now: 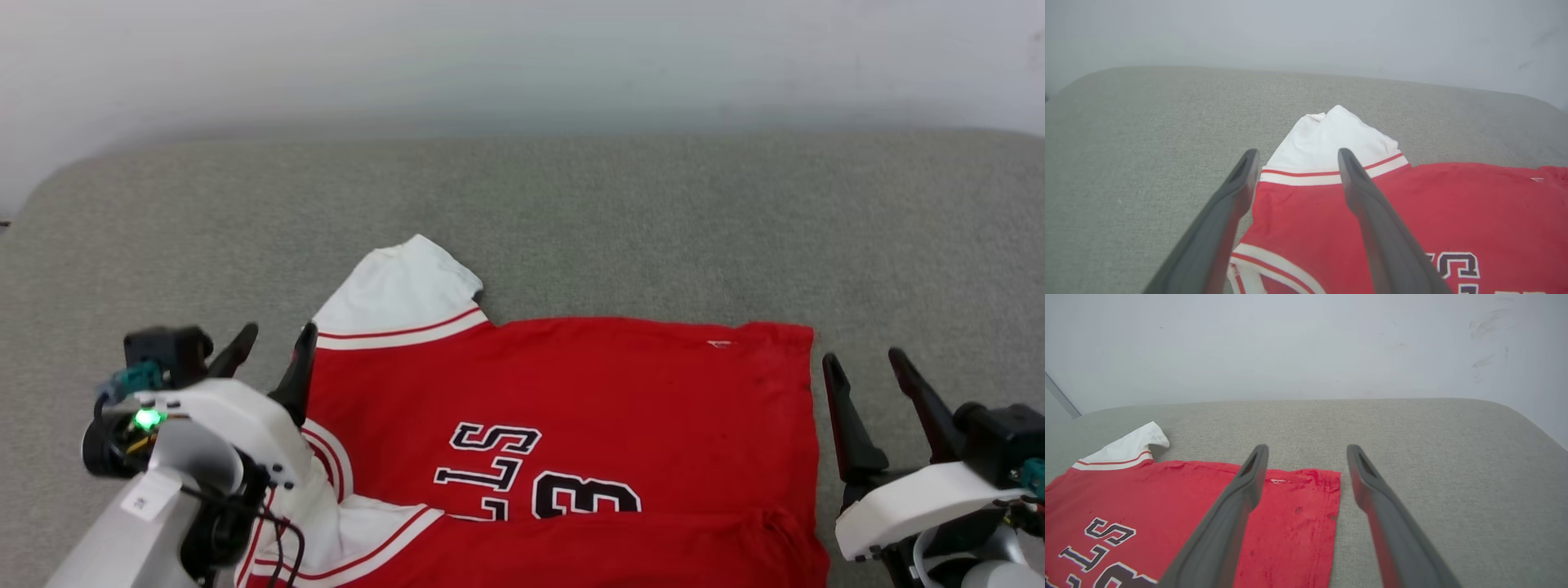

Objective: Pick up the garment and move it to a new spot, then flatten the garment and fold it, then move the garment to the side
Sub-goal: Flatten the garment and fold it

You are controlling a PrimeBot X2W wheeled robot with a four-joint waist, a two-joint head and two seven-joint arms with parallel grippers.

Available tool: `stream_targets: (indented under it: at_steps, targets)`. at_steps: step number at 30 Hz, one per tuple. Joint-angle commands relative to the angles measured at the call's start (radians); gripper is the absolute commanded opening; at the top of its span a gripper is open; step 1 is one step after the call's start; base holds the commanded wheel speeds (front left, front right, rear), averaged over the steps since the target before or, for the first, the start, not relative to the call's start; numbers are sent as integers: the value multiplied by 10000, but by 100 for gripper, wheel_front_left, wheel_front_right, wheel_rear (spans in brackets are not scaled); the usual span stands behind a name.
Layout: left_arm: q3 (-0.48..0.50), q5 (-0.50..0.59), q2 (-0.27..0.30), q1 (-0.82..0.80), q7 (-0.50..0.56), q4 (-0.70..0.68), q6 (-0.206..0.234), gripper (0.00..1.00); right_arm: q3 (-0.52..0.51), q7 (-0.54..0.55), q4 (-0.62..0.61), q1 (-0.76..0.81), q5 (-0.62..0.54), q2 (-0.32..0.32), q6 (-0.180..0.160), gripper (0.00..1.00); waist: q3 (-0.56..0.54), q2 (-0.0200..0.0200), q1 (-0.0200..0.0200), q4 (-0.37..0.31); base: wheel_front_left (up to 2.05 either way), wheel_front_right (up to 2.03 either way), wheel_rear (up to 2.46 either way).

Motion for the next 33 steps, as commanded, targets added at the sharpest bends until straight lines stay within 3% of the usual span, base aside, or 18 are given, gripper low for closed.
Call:
stream_targets:
  at_steps: [1, 8, 16, 24, 31, 32, 33]
  targets:
    - [8, -13, -51, -226, 17, 106, -74, 100, -3, -43, -108, -203, -37, 50, -8, 100, 348, 0, 0, -224, 0, 0, 0]
    - [19, 6, 189, -2248, 483, 1134, -933, 100, 160, -111, -450, -976, -126, 108, -8, 100, 1441, 0, 0, -922, 0, 0, 0]
    - [-377, -506, 923, -4375, 2812, 2278, -2278, 100, 477, -372, -290, -1801, 249, 107, -8, 100, 2521, 0, 0, -1738, 0, 0, 0]
    - [-781, -1513, 1956, -5811, 6024, 3033, -2616, 100, 869, -707, 174, -2141, 862, 106, -7, 100, 3293, 0, 0, -2484, 0, 0, 0]
    - [-1470, -2269, 2409, -5813, 8738, 3291, -2654, 100, 1028, -1032, 683, -2241, 1348, 107, -8, 100, 3643, 0, 0, -2894, 0, 0, 0]
    - [-1571, -2346, 2435, -5728, 9112, 3313, -2639, 85, 1045, -1072, 744, -2267, 1391, 106, -8, 100, 3660, 0, 0, -2930, 0, 0, 0]
    - [-1637, -2455, 2413, -5650, 9407, 3328, -2583, 43, 1060, -1080, 812, -2291, 1422, 107, -7, 100, 3672, 0, 0, -2959, 0, 0, 0]
